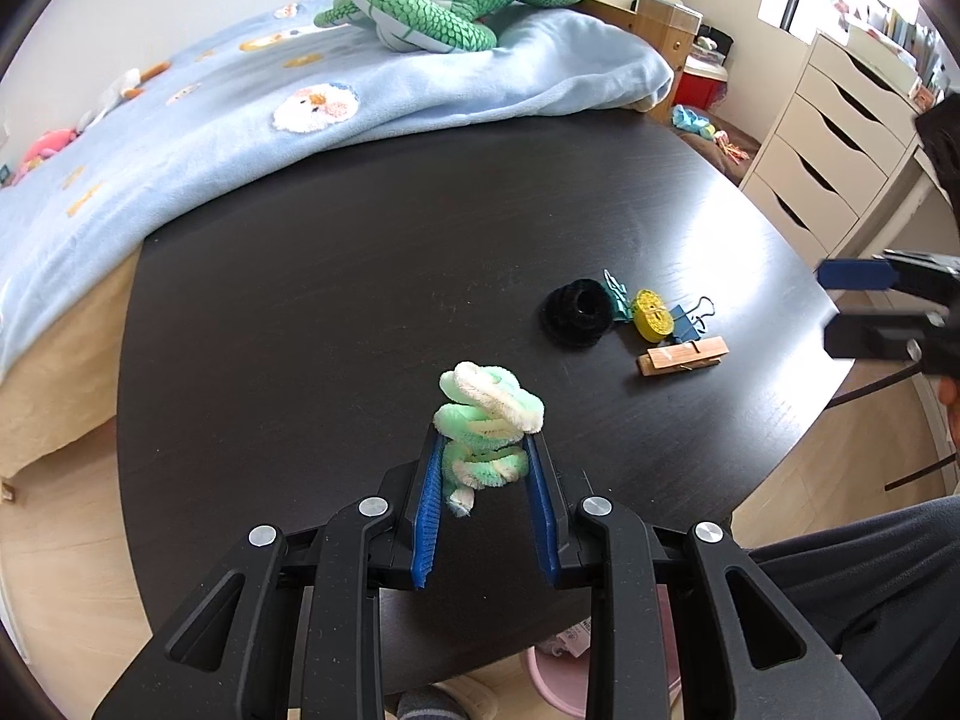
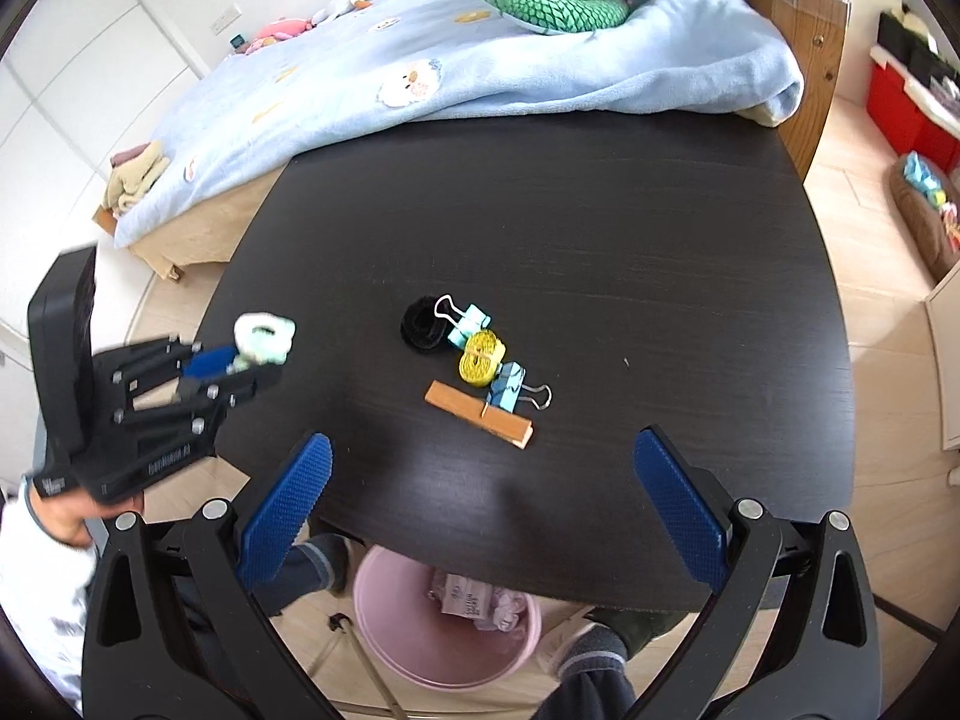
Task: Collect trash
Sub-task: 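Grasp the blue binder clip with the right gripper while the left gripper holds the socks, then carry the socks and blue clip over the pink wastebasket and open both grippers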
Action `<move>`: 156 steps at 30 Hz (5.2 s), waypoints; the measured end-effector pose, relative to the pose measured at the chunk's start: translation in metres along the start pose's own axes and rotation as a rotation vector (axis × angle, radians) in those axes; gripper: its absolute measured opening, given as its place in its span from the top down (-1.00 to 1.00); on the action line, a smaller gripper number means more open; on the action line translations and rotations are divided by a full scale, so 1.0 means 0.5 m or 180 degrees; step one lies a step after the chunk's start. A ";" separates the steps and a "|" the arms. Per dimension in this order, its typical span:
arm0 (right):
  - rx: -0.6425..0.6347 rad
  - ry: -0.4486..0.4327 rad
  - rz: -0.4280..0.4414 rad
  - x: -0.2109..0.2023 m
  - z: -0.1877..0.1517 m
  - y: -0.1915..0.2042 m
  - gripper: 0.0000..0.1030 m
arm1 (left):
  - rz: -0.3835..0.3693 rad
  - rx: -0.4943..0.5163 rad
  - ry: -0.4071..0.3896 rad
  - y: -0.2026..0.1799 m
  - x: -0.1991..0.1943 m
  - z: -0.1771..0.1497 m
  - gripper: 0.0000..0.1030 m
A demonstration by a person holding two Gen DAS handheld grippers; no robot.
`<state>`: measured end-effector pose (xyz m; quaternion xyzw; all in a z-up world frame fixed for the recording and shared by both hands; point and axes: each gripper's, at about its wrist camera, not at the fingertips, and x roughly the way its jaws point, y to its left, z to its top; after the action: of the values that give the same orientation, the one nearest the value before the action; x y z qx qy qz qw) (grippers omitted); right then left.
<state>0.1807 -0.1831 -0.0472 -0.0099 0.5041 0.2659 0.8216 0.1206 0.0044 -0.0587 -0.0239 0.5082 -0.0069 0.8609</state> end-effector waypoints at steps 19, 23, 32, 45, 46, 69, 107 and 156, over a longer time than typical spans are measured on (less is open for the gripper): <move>0.0447 0.0359 0.0220 0.121 0.046 -0.049 0.13 | -0.0090 -0.0053 -0.0011 0.002 0.001 -0.014 0.50; 0.0431 0.0367 0.0236 0.125 0.046 -0.050 0.39 | -0.0105 -0.0050 0.0000 -0.002 0.006 -0.017 0.50; 0.0394 0.0310 0.0216 0.129 0.048 -0.052 0.86 | -0.0118 -0.0052 0.0005 -0.002 0.007 -0.019 0.50; 0.0300 0.0159 0.0179 0.094 0.047 -0.047 0.99 | -0.0126 -0.0054 -0.0029 -0.003 -0.004 -0.019 0.50; 0.0292 0.0147 0.0181 0.091 0.047 -0.046 0.99 | -0.0126 -0.0053 -0.0033 -0.003 -0.006 -0.019 0.50; -0.0585 -0.0212 0.0051 -0.102 -0.067 0.104 0.99 | -0.0085 0.0104 -0.0318 -0.050 -0.140 -0.069 0.50; -0.0962 -0.0005 0.0324 -0.121 -0.285 0.217 0.98 | -0.0275 0.0143 -0.0535 -0.105 -0.268 -0.231 0.50; -0.0534 -0.0448 -0.0160 -0.203 -0.279 0.128 -0.89 | -0.0567 0.0455 -0.0364 -0.186 -0.235 -0.226 0.49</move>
<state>0.0016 -0.2111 -0.0148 -0.0726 0.4207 0.2865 0.8577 -0.0339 -0.0880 -0.0059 -0.0079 0.4524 -0.1181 0.8839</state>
